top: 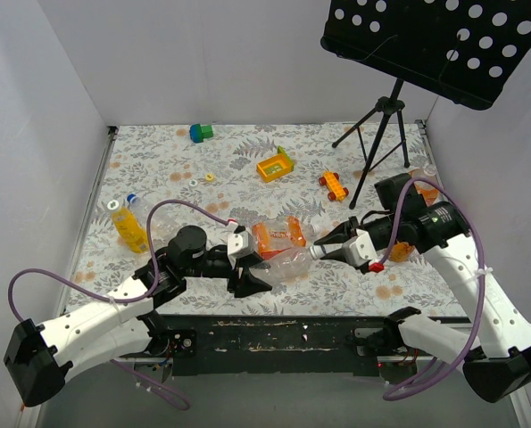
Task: Unscrew the bottle caps
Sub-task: Unscrew the bottle cap from the plastic bottle.
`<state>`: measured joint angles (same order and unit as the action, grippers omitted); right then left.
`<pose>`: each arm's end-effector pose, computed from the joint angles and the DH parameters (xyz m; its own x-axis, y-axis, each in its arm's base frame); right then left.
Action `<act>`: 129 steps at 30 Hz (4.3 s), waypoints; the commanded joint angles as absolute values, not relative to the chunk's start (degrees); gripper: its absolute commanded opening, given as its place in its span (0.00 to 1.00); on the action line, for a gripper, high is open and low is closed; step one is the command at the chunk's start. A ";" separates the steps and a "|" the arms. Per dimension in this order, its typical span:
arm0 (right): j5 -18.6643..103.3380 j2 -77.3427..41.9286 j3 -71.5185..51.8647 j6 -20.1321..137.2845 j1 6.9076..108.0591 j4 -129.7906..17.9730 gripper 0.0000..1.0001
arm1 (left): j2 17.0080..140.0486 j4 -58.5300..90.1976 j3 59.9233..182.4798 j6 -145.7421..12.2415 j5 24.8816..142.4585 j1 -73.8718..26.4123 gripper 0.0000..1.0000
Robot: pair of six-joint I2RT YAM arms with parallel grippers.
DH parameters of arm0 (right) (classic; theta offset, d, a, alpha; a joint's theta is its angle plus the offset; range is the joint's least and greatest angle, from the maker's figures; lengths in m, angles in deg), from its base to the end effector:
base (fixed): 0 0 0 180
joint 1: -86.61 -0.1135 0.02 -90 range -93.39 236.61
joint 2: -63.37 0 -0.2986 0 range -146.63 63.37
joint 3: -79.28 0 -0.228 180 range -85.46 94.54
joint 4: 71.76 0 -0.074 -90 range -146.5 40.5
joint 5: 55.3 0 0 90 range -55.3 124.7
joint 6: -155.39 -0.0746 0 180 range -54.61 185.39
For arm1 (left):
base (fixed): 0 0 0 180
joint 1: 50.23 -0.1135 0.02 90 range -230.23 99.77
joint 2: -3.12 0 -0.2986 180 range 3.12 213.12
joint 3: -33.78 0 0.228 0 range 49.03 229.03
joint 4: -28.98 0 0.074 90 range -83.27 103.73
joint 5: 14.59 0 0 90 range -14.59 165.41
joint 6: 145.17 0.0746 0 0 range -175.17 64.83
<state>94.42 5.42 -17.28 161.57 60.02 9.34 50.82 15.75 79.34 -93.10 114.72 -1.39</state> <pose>0.0878 0.1160 0.3726 0.7375 -0.1915 -0.6477 -0.6624 -0.3923 -0.6383 0.0789 -0.1620 0.2909 -0.7428 0.1271 -0.6573 0.6694 0.1616 -0.7252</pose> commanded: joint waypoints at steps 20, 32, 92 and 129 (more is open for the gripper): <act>101.67 6.16 -22.09 151.61 60.51 1.50 0.09 | 52.95 13.37 79.35 -89.19 114.96 -0.75 0.00; 101.58 7.83 -22.97 143.09 60.68 -1.48 0.33 | 54.54 13.38 78.74 -87.87 112.59 -0.75 0.00; 109.03 1.78 -23.70 111.90 65.69 -5.81 0.01 | 53.75 14.08 78.65 -84.96 109.06 -0.75 0.00; 99.65 9.93 -29.12 143.74 64.37 -4.11 0.25 | 52.78 13.12 77.42 -86.28 114.35 -0.75 0.00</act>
<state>99.25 8.59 -27.68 152.83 63.54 0.77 54.30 13.74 78.44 -86.50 112.31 -0.97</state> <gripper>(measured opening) 0.357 0.520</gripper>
